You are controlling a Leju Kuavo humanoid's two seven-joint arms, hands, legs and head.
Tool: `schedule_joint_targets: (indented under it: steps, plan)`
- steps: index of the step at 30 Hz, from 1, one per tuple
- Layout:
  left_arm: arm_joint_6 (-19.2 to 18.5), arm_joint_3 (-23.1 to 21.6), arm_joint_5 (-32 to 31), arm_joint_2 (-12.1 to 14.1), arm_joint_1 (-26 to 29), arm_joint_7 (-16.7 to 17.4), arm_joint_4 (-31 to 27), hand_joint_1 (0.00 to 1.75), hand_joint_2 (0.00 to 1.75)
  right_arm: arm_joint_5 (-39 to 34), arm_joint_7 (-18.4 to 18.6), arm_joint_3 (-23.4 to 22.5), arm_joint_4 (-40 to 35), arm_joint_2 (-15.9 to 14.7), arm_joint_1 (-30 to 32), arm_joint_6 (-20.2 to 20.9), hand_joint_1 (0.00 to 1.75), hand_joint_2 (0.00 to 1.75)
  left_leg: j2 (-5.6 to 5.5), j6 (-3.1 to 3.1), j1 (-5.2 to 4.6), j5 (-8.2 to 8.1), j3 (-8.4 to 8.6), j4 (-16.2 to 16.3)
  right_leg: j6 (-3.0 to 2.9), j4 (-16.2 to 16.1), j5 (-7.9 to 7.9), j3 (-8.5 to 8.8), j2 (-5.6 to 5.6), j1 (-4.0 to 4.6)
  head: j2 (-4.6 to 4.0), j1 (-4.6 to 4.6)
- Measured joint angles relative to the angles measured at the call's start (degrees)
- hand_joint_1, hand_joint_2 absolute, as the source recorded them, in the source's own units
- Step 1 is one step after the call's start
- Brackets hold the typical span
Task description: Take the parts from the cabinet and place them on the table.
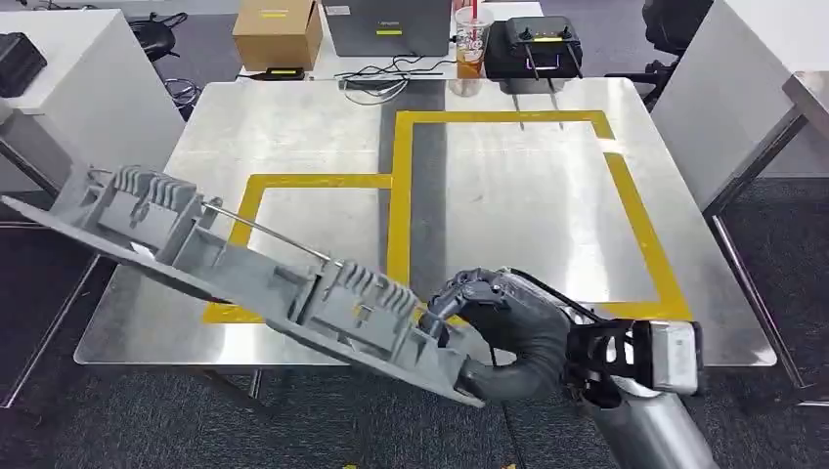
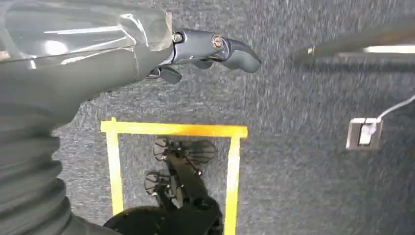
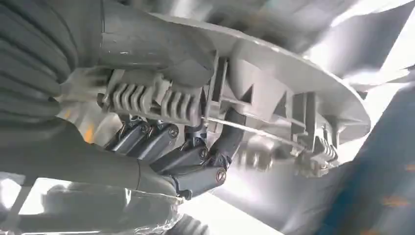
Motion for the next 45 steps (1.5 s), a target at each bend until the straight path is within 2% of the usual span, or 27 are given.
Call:
schedule_joint_targets:
  steps: [2, 3, 5, 7, 8, 10, 11, 13, 15, 17, 18, 20, 22, 24, 26, 27, 30, 31, 32, 33, 35, 37, 39, 41, 42, 43, 45]
  plan:
    - [0.0, 0.0, 1.7, -0.3, 0.2, 0.7, -0.5, 0.00, 1.75, 8.9, 0.1, -0.5, -0.5, -1.1, 0.2, -4.7, 1.73, 1.75, -0.08, 0.19, 0.65, 0.84, 1.72, -2.1, 0.38, 1.0, -0.60, -0.32, 0.03, 0.16, 0.00, 0.15]
    - [-0.1, 0.0, 2.5, -0.4, 0.2, 0.8, -0.6, 0.00, 1.75, 14.0, 0.1, -0.9, -0.5, -1.9, 0.1, -7.5, 1.73, 1.75, -0.14, 0.40, 0.72, 0.93, 1.89, -2.3, 0.18, 3.9, -2.08, -1.70, 0.02, 0.15, 0.00, 0.17]
    - [-0.2, 0.0, 2.7, -0.4, 0.3, 1.2, -0.8, 0.00, 1.75, 21.5, 0.3, -2.3, -0.2, -3.6, 0.1, -10.3, 1.73, 1.75, -0.39, 0.57, 0.71, 0.84, 1.88, -2.3, -0.03, 13.3, -5.65, -6.65, 0.03, -0.01, 0.00, 0.11]
    - [-0.3, 0.0, 2.6, -0.5, 0.5, 1.1, -1.0, 0.00, 1.75, 26.8, 1.2, -3.9, 0.6, -4.9, 0.2, -11.8, 1.73, 1.75, -0.69, 0.58, 0.72, 0.78, 1.83, -2.3, 0.65, 17.9, -6.32, -9.68, 0.02, -0.11, 0.00, 0.17]
    - [-0.3, 0.0, 2.3, -0.5, 0.6, 0.9, -1.0, 0.00, 1.75, 29.4, 2.0, -4.7, 1.0, -5.6, 0.2, -12.5, 1.73, 1.75, -0.87, 0.55, 0.74, 0.72, 1.88, -2.2, 1.35, 15.9, -4.96, -9.17, 0.01, -0.29, 0.00, 0.17]
    - [-0.3, 0.0, 2.0, -0.7, 0.7, 0.4, -0.9, 0.00, 1.75, 35.3, 3.6, -6.3, 1.6, -6.9, -0.2, -13.8, 1.73, 1.75, -1.07, 0.17, 0.82, 0.40, 2.09, -1.9, 2.81, 5.4, -0.05, -4.54, -0.02, -0.71, 0.00, 0.15]
    - [-0.4, 0.0, 1.8, -0.7, 0.7, 0.1, -1.0, 0.00, 1.75, 37.9, 4.5, -6.9, 2.1, -7.3, -0.5, -14.5, 1.73, 1.75, -1.12, -0.17, 0.72, 0.09, 1.94, -1.5, 3.11, 0.6, 1.66, -2.38, -0.06, -0.92, 0.00, 0.19]
    - [-0.5, 0.0, 1.5, -0.7, 0.7, -0.3, -1.1, 0.00, 1.75, 41.8, 5.7, -7.5, 3.2, -8.5, -1.0, -15.0, 1.73, 1.75, -1.13, -0.69, 0.29, -0.44, 1.46, -0.7, 1.40, 0.2, 1.89, -2.12, 0.07, -0.68, 0.00, 0.09]
    - [-0.7, 0.0, 1.1, -0.7, 0.9, -0.7, -1.1, 0.00, 1.75, 45.4, 6.4, -7.7, 4.4, -9.8, -1.8, -15.1, 1.73, 1.75, -1.06, -0.95, 0.44, -0.37, 1.51, -0.8, 0.66, 0.2, 1.94, -2.16, 0.12, -0.33, 0.00, 0.15]
    - [-0.7, 0.0, 0.8, -0.8, 0.8, -1.0, -1.1, 0.00, 1.75, 48.3, 6.8, -7.5, 5.8, -10.9, -3.5, -15.1, 1.73, 1.75, -0.87, -1.51, 0.56, -1.21, 1.01, 0.2, 0.17, 0.0, 2.10, -1.84, 0.14, -1.04, 0.00, 0.13]
    - [-0.7, 0.0, 0.6, -0.8, 0.8, -1.2, -1.1, 0.00, 1.75, 49.4, 7.1, -7.4, 6.6, -11.5, -4.3, -15.0, 1.73, 1.75, -0.72, -1.94, 0.70, -2.75, 0.04, 2.6, -0.07, 0.0, 1.99, -1.69, 0.11, -1.09, 0.00, -0.35]
    - [-0.7, 0.0, 0.1, -0.7, 0.8, -1.6, -1.1, 0.00, 1.75, 51.4, 7.6, -6.6, 8.8, -12.3, -6.5, -14.2, 1.73, 1.75, -0.54, -2.55, 1.17, -6.92, -4.47, 11.9, -0.17, 0.0, 1.92, -1.68, 0.11, -1.00, 0.00, -0.37]
    - [-0.8, 0.0, -0.1, -0.9, 0.8, -1.8, -1.0, 0.00, 1.75, 53.2, 8.2, -5.3, 12.1, -13.0, -8.6, -13.3, 1.73, 1.75, -0.46, -2.72, 1.35, -8.09, -7.69, 17.5, -0.19, 0.0, 1.87, -1.66, 0.11, -0.93, 0.00, -0.35]
    - [-0.8, 0.0, -0.4, -0.9, 0.8, -1.9, -0.9, 0.00, 1.75, 54.1, 8.4, -4.4, 14.8, -13.3, -10.2, -12.3, 1.73, 1.75, -0.30, -2.46, 1.35, -4.65, -5.79, 12.8, -0.18, 0.0, 1.84, -1.54, 0.12, -0.85, 0.00, -0.37]
    - [-0.8, 0.0, -0.7, -0.9, 0.7, -2.1, -0.9, 0.00, 1.75, 54.9, 8.1, -3.0, 18.3, -13.4, -12.6, -11.6, 1.73, 1.75, -0.29, -1.45, 1.11, 0.51, -0.34, 1.7, -0.15, 0.0, 1.82, -1.35, 0.21, -0.77, 0.00, -0.37]
    - [-0.7, 0.0, -1.0, -0.7, 0.5, -2.3, -0.9, 0.00, 1.75, 55.3, 7.6, -2.5, 20.1, -13.5, -13.6, -11.6, 1.73, 1.75, -0.28, -1.05, 0.78, -0.26, 0.75, -0.3, -0.07, 0.0, 1.79, -1.46, 0.22, -0.69, 0.00, -0.26]
    - [0.0, 0.0, -1.4, -0.5, 0.4, -2.8, -0.4, 0.00, 1.75, 56.7, 5.7, 0.4, 27.1, -13.6, -16.9, -11.7, 1.73, 1.75, -0.26, -0.77, 0.28, -0.15, 0.81, -0.5, 0.81, -0.2, 1.90, -1.72, 0.18, -0.80, 0.00, -0.35]
    - [0.1, 0.0, -1.6, -0.3, 0.4, -3.1, -0.1, 0.00, 1.75, 57.2, 5.1, 1.1, 29.1, -13.6, -17.6, -11.8, 1.73, 1.75, -0.30, -0.39, 0.25, 0.13, 0.96, -1.0, 1.17, -0.6, 2.03, -1.51, 0.14, -0.72, 0.00, -0.35]
    - [0.4, -0.1, -1.8, -0.3, 0.3, -3.2, 0.2, 0.00, 1.75, 57.6, 4.5, 1.7, 31.1, -13.7, -18.4, -11.8, 1.73, 1.75, -0.29, 0.00, 1.08, 0.83, 1.79, -2.2, 1.36, -0.1, 1.65, -1.94, 0.05, -0.70, 0.02, -0.24]
    - [0.3, -0.1, -1.8, -0.3, 0.3, -3.5, 0.5, 0.00, 1.75, 57.7, 3.6, 2.6, 33.4, -13.7, -19.7, -11.9, 1.73, 1.75, -0.37, 0.25, 0.78, 0.99, 2.09, -2.8, 1.28, 1.4, 0.93, -2.59, 0.06, -0.56, 0.00, -0.18]
    - [0.3, 0.0, -1.8, 0.1, -0.1, -3.6, 1.3, 0.00, 1.75, 58.4, 1.6, 4.8, 38.9, -13.5, -23.1, -12.0, 1.73, 1.75, -0.28, 0.43, 0.66, 1.06, 2.01, -2.7, 0.53, 9.8, -2.52, -6.92, 0.07, -0.55, 0.00, -0.22]
    - [0.7, 0.0, -1.7, 0.3, -0.3, -4.1, 2.0, 0.00, 1.75, 59.2, 0.0, 7.3, 44.3, -13.2, -25.1, -12.0, 1.73, 1.75, -0.32, 0.53, 0.58, 0.99, 2.03, -2.7, 0.74, 17.5, -4.34, -10.98, 0.07, -0.57, 0.00, -0.18]
    - [1.0, -0.1, -1.7, 0.4, -0.3, -4.4, 2.6, 0.00, 1.75, 60.0, -0.7, 9.1, 49.1, -12.4, -26.7, -12.0, 1.73, 1.75, -0.60, 0.47, 0.66, 0.94, 2.10, -2.5, 1.78, 14.1, -2.11, -9.80, 0.03, -0.88, 0.00, -0.15]
    - [1.4, -0.1, -1.8, 0.6, -0.4, -4.7, 3.2, 0.00, 1.75, 60.7, -1.0, 10.9, 53.3, -11.4, -29.2, -11.9, 1.73, 1.75, -0.65, -0.03, 0.75, 0.57, 2.00, -1.8, 3.00, 3.7, 2.16, -4.87, -0.03, -1.19, 0.00, -0.15]
    - [1.7, -0.1, -1.8, 0.9, -0.4, -5.0, 3.5, 0.00, 1.75, 60.8, -1.2, 11.9, 55.8, -10.7, -30.6, -11.8, 1.73, 1.75, -0.66, -0.46, 0.54, 0.22, 1.61, -1.2, 2.84, 0.1, 2.68, -3.42, -0.14, -1.32, 0.00, -0.11]
    - [1.9, -0.1, -1.8, 1.0, -0.4, -5.2, 3.8, 0.00, 1.75, 60.8, -1.4, 12.8, 58.0, -9.9, -31.7, -11.6, 1.73, 1.75, -0.68, -0.80, 0.32, -0.18, 1.28, -0.6, 1.88, 0.2, 2.91, -3.05, 0.20, -1.01, 0.00, -0.33]
    - [2.3, -0.1, -1.8, 1.3, -0.3, -5.5, 4.3, 0.00, 1.75, 61.5, -1.5, 14.2, 61.7, -8.9, -32.7, -11.7, 1.73, 1.75, -0.69, -1.07, 0.56, -0.04, 1.26, -0.8, 1.14, 0.3, 2.94, -3.14, 0.17, -0.58, 0.00, -0.24]
